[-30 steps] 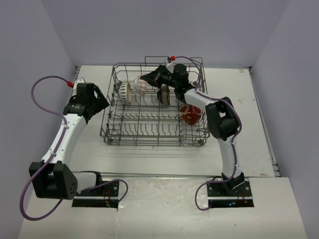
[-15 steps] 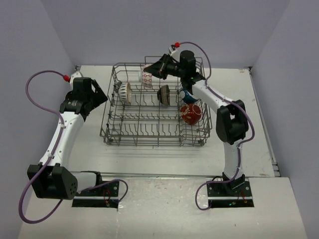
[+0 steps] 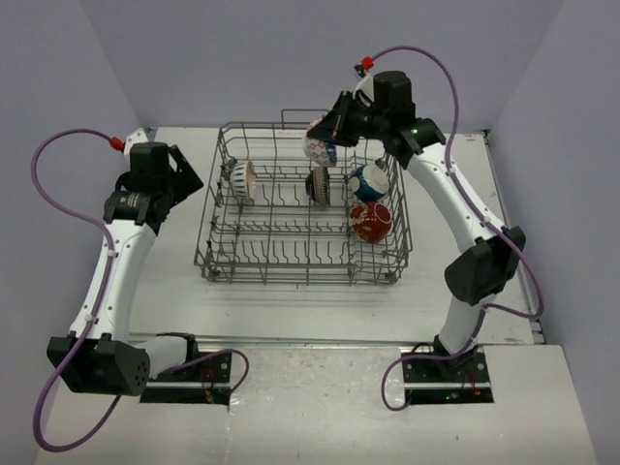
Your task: Unload the bowls from the dish rack
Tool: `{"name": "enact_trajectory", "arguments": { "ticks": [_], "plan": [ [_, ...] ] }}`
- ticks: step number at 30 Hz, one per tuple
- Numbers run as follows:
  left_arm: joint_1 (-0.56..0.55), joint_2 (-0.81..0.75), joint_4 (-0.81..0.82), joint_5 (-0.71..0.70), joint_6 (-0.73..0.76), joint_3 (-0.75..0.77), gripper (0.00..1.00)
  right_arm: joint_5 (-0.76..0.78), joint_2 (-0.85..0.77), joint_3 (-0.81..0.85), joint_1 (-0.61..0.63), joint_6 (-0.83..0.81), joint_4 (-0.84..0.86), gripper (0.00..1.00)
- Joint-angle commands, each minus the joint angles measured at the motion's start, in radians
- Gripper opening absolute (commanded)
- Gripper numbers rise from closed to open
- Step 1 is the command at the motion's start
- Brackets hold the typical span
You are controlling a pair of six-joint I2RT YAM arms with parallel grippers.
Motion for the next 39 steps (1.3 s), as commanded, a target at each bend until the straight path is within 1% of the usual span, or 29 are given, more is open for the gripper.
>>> {"name": "enact_trajectory", "arguments": {
  "ticks": [1,2,6,7,9,10,11,14,15,17,18,23,24,26,27,30,35,39],
  "plan": [
    [-0.004,-0.019,-0.023,0.007,0.011,0.043,0.89,0.281,-0.178,0.059,-0.056,-0.237,-0.263,0.00],
    [-0.004,-0.019,-0.022,0.020,0.010,0.043,0.88,0.328,-0.199,0.046,-0.070,-0.253,-0.293,0.00],
    [-0.007,-0.021,-0.020,0.043,0.016,0.030,0.88,0.512,-0.336,-0.058,-0.159,-0.284,-0.300,0.00],
    [-0.006,-0.027,-0.019,0.044,0.022,0.020,0.88,0.604,-0.367,-0.079,-0.191,-0.288,-0.317,0.00],
    [-0.006,-0.034,-0.016,0.044,0.031,0.009,0.88,0.670,-0.367,-0.083,-0.222,-0.313,-0.386,0.00],
    [-0.006,-0.041,-0.014,0.046,0.034,0.004,0.88,0.760,-0.359,-0.083,-0.240,-0.336,-0.412,0.00],
    [-0.006,-0.042,-0.013,0.046,0.037,0.000,0.88,0.810,-0.346,-0.089,-0.246,-0.346,-0.450,0.00],
    [-0.006,-0.041,-0.011,0.040,0.048,-0.005,0.88,0.894,-0.333,-0.182,-0.285,-0.357,-0.460,0.00],
    [-0.006,-0.039,-0.008,0.037,0.053,-0.003,0.88,0.899,-0.324,-0.229,-0.295,-0.354,-0.463,0.00],
    [-0.006,-0.033,-0.005,0.038,0.059,0.006,0.88,0.947,-0.300,-0.272,-0.317,-0.347,-0.466,0.00],
    [-0.006,-0.031,-0.005,0.038,0.065,0.010,0.88,0.950,-0.271,-0.312,-0.325,-0.342,-0.466,0.00],
    [-0.006,-0.022,-0.002,0.035,0.086,0.027,0.88,0.945,-0.200,-0.411,-0.400,-0.307,-0.440,0.00],
    [-0.006,-0.022,-0.002,0.035,0.092,0.027,0.88,0.939,-0.177,-0.421,-0.424,-0.308,-0.429,0.00],
    [-0.006,-0.022,0.000,0.037,0.092,0.027,0.88,0.938,-0.140,-0.423,-0.435,-0.311,-0.431,0.00],
    [-0.006,-0.021,0.001,0.038,0.091,0.026,0.88,0.942,-0.113,-0.429,-0.476,-0.313,-0.432,0.00],
    [-0.006,-0.016,0.006,0.047,0.086,0.023,0.88,0.967,-0.063,-0.444,-0.510,-0.319,-0.431,0.00],
    [-0.006,0.004,0.020,0.058,0.085,0.023,0.88,0.967,-0.007,-0.463,-0.587,-0.317,-0.417,0.00],
    [-0.006,0.021,0.029,0.060,0.083,0.023,0.88,0.961,0.049,-0.471,-0.604,-0.310,-0.419,0.00]
  ]
}}
